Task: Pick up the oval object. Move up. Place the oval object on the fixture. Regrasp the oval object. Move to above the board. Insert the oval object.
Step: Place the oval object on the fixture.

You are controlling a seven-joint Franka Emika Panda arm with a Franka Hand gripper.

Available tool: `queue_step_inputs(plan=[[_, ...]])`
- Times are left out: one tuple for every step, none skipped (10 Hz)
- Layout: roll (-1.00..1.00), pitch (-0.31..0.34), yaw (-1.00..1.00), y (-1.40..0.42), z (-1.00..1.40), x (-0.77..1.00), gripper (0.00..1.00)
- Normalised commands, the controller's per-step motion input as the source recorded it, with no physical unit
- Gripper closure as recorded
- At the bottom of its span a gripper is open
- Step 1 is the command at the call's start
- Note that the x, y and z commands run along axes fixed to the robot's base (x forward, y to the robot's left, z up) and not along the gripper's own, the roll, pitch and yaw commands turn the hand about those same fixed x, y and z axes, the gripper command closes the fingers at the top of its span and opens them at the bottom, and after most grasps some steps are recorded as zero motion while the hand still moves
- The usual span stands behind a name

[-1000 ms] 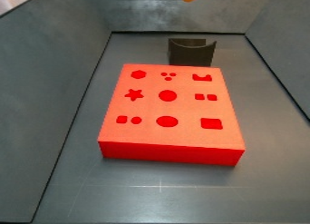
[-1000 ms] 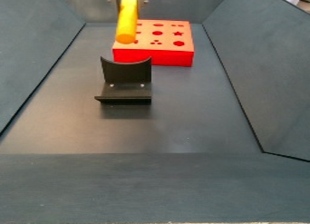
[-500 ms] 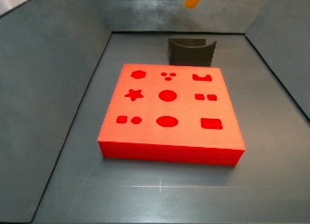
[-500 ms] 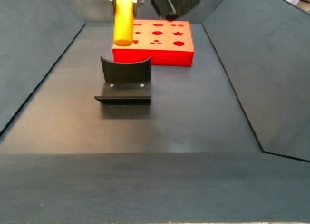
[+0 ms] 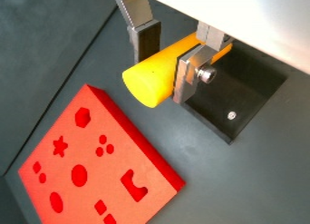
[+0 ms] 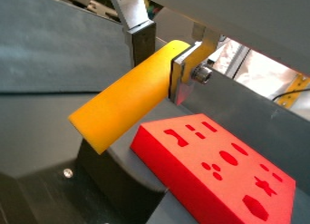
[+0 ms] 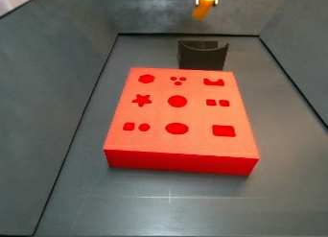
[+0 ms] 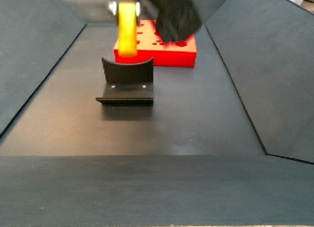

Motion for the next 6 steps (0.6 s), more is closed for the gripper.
queue_step_inputs(plan=[[-0.81, 0.15, -0.15, 0.14, -1.0, 0.15, 1.0], [-0.59, 0.101, -0.17, 0.14, -1.0, 0.16, 1.0], [-0.48, 0.08, -0.18, 0.14, -1.0, 0.16, 1.0], [-0.24, 0.04, -0.17, 0.13, -1.0, 0.17, 1.0], [-0.19, 0.018, -0.17, 0.13, -1.0, 0.18, 1.0], [-0.15, -0.009, -0.15, 0.11, -0.82, 0.15, 1.0]])
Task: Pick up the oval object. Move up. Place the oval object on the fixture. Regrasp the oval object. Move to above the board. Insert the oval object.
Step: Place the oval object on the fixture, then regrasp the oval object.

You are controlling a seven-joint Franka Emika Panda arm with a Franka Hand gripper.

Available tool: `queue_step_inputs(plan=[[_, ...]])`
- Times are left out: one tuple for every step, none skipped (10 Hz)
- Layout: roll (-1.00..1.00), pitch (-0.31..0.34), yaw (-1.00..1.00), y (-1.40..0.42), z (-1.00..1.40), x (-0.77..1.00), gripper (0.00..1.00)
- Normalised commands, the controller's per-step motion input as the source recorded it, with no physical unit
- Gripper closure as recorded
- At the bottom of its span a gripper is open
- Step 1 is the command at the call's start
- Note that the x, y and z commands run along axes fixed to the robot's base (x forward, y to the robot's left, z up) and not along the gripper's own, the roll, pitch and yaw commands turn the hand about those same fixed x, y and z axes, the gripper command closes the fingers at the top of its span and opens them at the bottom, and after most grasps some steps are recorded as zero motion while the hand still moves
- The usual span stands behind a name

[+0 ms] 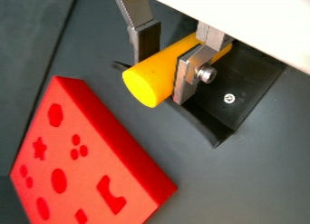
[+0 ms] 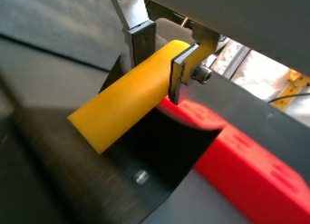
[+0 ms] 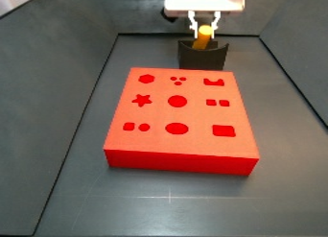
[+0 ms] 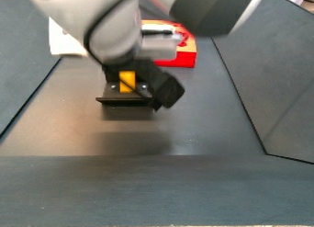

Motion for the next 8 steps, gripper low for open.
queue_step_inputs(plan=[[-0.15, -0.024, -0.13, 0.09, -0.63, 0.13, 1.0], [-0.14, -0.043, -0.11, 0.07, -0.4, 0.1, 1.0], [-0.13, -0.052, -0.09, 0.06, -0.28, 0.08, 1.0], [-0.12, -0.07, -0.07, 0.08, -0.23, 0.07, 1.0], [-0.12, -0.071, -0.06, 0.08, -0.23, 0.07, 1.0], [-0.12, -0.07, -0.05, 0.08, -0.23, 0.07, 1.0], [0.0, 0.0, 0.0, 0.0, 0.0, 0.0, 0.0], [0.01, 0.019, -0.01, 0.0, 1.0, 0.0, 0.0]])
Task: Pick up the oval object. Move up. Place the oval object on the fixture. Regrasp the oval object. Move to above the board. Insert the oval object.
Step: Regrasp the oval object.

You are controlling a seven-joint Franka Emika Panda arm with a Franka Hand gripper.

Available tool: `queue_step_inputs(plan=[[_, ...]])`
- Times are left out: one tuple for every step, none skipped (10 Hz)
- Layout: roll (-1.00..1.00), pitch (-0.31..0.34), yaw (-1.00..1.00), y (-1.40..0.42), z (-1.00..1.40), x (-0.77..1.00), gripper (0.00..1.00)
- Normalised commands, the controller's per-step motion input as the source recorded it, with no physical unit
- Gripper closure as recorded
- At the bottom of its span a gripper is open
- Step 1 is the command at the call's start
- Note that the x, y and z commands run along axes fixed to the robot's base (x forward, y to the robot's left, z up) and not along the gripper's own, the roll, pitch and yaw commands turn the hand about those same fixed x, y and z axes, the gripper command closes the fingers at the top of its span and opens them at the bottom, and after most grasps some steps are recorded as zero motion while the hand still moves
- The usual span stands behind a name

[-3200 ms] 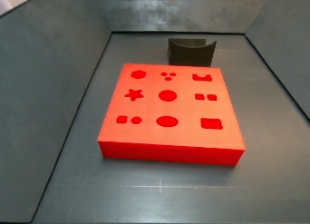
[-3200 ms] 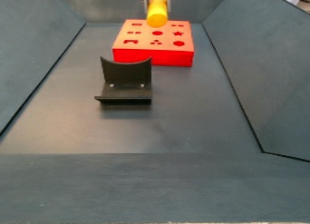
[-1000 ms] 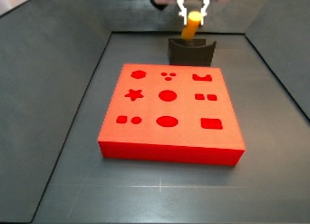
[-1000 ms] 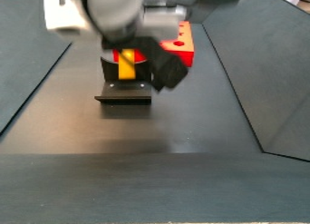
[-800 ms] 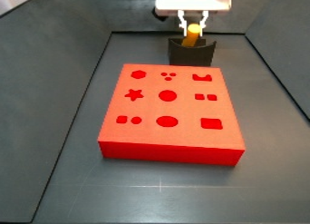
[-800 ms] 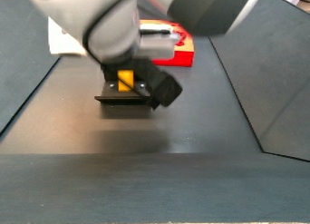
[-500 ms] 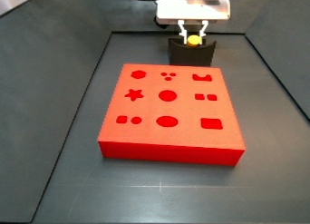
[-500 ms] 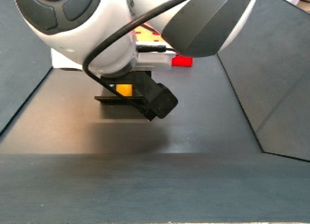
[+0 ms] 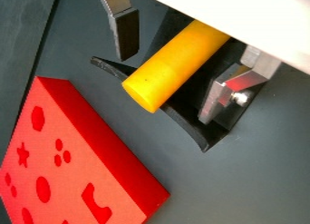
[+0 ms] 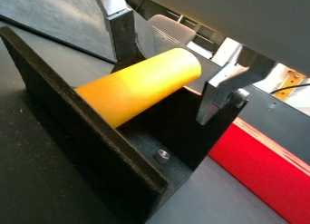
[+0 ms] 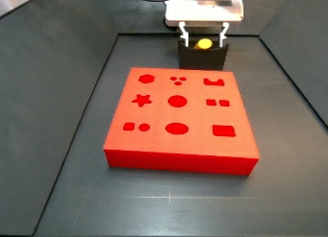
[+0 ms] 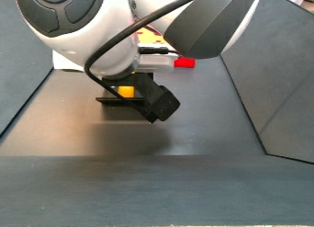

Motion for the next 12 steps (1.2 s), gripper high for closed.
queue_step_inputs(plan=[[0.02, 0.023, 0.0, 0.0, 1.0, -0.01, 0.0], [0.03, 0.03, 0.0, 0.0, 1.0, -0.02, 0.0], [0.05, 0.034, 0.0, 0.0, 1.0, -0.04, 0.0], [0.05, 0.041, 0.0, 0.0, 1.0, -0.04, 0.0], [0.05, 0.052, -0.01, 0.01, 0.83, -0.04, 0.0], [0.05, 0.059, -0.01, 0.01, 0.59, -0.03, 0.0], [0.04, 0.061, -0.02, 0.01, 0.4, -0.03, 0.0], [0.04, 0.059, -0.02, 0.01, 0.22, -0.03, 0.0], [1.0, 0.056, 0.04, -0.84, 0.88, -0.12, 0.0], [1.0, 0.052, 0.04, -0.78, 0.8, -0.1, 0.0], [1.0, 0.045, 0.03, -0.69, 0.73, -0.11, 0.0], [1.0, 0.033, 0.03, -0.49, 0.49, -0.12, 0.0]])
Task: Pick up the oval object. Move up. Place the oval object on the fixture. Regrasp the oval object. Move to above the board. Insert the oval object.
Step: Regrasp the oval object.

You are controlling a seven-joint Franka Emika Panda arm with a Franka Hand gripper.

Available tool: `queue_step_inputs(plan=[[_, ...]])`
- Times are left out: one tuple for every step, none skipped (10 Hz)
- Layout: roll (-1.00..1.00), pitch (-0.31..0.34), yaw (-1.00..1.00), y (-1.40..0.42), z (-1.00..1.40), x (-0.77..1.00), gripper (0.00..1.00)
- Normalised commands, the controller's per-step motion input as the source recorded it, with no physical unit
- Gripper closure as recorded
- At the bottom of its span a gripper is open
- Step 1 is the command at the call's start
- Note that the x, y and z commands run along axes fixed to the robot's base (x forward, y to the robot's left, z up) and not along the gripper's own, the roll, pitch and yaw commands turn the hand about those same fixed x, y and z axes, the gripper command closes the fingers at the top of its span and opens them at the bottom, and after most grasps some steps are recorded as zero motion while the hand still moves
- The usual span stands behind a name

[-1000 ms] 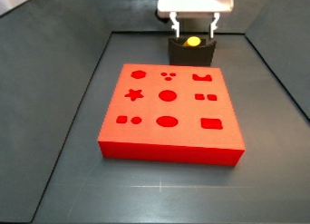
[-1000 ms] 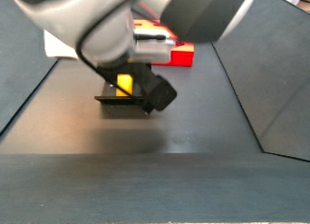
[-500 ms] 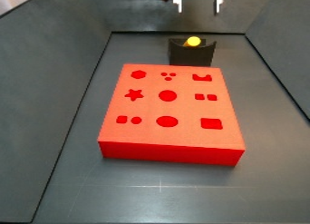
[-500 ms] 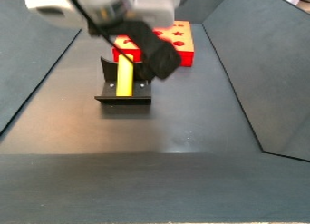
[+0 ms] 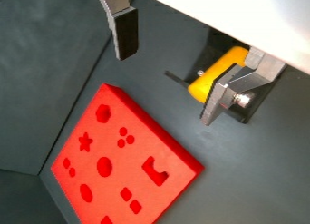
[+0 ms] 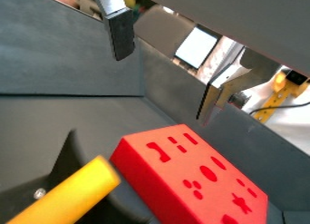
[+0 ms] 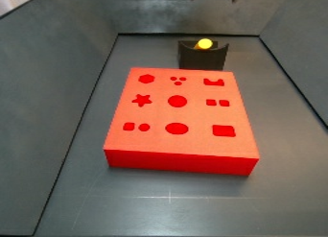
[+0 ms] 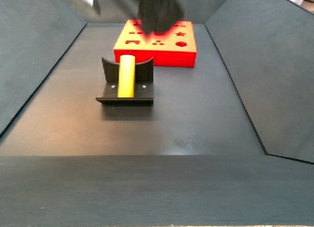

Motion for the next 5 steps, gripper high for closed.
queue_step_inputs(plan=[[1.0, 0.031, 0.03, -0.39, 0.35, -0.11, 0.0], [1.0, 0.029, 0.03, -0.11, 0.03, -0.05, 0.0], [1.0, 0.03, 0.03, -0.02, -0.02, -0.03, 0.0], [1.0, 0.03, 0.03, -0.01, -0.01, -0.01, 0.0], [1.0, 0.029, 0.03, -0.01, 0.0, -0.02, 0.0]])
